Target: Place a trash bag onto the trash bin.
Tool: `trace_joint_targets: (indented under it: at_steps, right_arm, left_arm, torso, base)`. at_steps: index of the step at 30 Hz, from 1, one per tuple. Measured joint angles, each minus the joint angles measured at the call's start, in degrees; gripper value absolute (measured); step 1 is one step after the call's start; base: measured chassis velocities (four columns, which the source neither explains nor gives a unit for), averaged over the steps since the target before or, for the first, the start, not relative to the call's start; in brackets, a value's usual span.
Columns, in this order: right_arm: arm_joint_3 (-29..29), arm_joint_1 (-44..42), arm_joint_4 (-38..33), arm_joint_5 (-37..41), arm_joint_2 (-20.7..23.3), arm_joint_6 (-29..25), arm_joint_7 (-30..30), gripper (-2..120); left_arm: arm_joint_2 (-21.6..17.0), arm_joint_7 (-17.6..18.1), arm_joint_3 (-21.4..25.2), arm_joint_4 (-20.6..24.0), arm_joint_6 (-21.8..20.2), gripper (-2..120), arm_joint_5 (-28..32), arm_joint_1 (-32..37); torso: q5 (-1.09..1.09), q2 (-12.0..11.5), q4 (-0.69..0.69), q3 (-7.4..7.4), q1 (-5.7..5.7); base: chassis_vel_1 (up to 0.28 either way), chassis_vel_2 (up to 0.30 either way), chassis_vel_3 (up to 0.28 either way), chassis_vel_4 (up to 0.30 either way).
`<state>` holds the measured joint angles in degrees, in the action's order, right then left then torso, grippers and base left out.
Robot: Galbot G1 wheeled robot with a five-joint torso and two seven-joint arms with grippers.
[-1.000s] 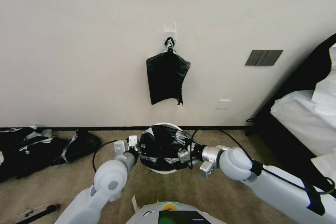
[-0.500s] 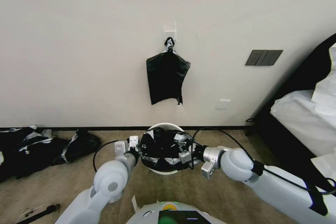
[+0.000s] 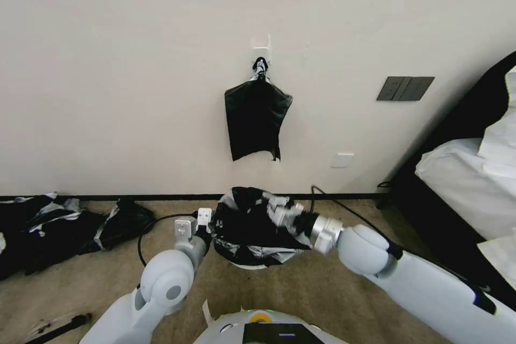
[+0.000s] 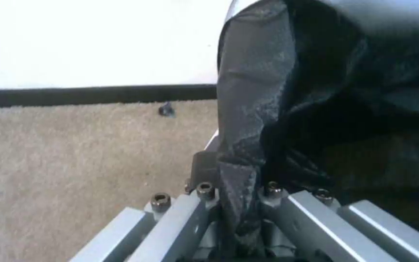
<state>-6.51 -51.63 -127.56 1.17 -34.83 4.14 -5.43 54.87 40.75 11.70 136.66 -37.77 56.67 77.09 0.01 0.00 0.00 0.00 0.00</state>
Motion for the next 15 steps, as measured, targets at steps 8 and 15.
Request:
trace_joint_targets:
  at_steps: [8,15]
  right_arm:
    - [-0.8,4.8,2.8,9.2,-0.4,3.5,1.6,0]
    - [-2.2,7.2,6.6,12.5,0.1,6.4,-1.2,0]
  left_arm:
    - [-0.7,-6.3,0.2,1.5,0.7,1,-7.3,2.8]
    - [-1.4,-13.0,0.5,2.3,2.6,1,-14.7,5.1]
  torso:
    - [0.0,0.0,0.0,0.0,0.0]
    - [0.0,0.0,0.01,0.0,0.0]
  base:
    - [0.0,0.0,0.0,0.0]
    - [0.0,0.0,0.0,0.0]
